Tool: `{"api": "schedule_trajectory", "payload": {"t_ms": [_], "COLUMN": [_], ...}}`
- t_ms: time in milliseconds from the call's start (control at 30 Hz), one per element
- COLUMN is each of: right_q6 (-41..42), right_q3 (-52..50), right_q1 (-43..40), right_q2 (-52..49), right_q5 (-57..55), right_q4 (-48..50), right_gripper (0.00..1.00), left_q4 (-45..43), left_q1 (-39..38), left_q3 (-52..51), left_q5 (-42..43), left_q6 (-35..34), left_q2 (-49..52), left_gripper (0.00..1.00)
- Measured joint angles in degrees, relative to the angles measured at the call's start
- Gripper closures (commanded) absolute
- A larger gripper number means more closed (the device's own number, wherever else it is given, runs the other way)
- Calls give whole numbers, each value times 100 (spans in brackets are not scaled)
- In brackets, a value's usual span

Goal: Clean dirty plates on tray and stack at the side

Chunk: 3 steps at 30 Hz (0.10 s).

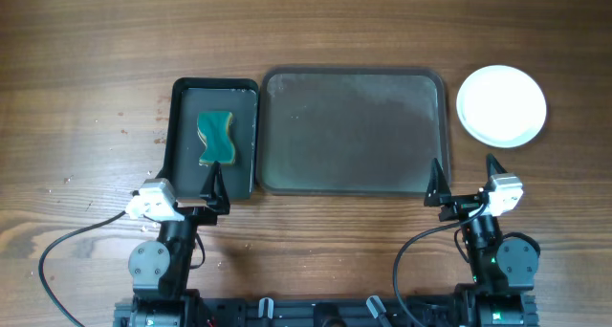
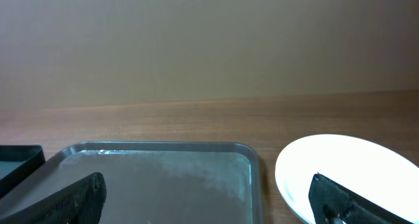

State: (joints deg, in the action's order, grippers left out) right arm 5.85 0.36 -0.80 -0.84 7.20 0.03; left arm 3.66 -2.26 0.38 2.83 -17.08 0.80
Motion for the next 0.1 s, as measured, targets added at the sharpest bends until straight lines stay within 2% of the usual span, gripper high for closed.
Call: {"api": "schedule_trajectory", "payload": {"t_ms": [100], "right_q6": [0], "right_q3": [0], "right_q1": [0], "right_q2": [0], "right_q5": [0], "right_q4": [-2], "right_gripper": [0], "left_q4": [0], "left_q1": [0], "left_q3": [0], "left_q5": [2], "left_q6": [0], "left_q2": [0], "left_gripper": [0]}}
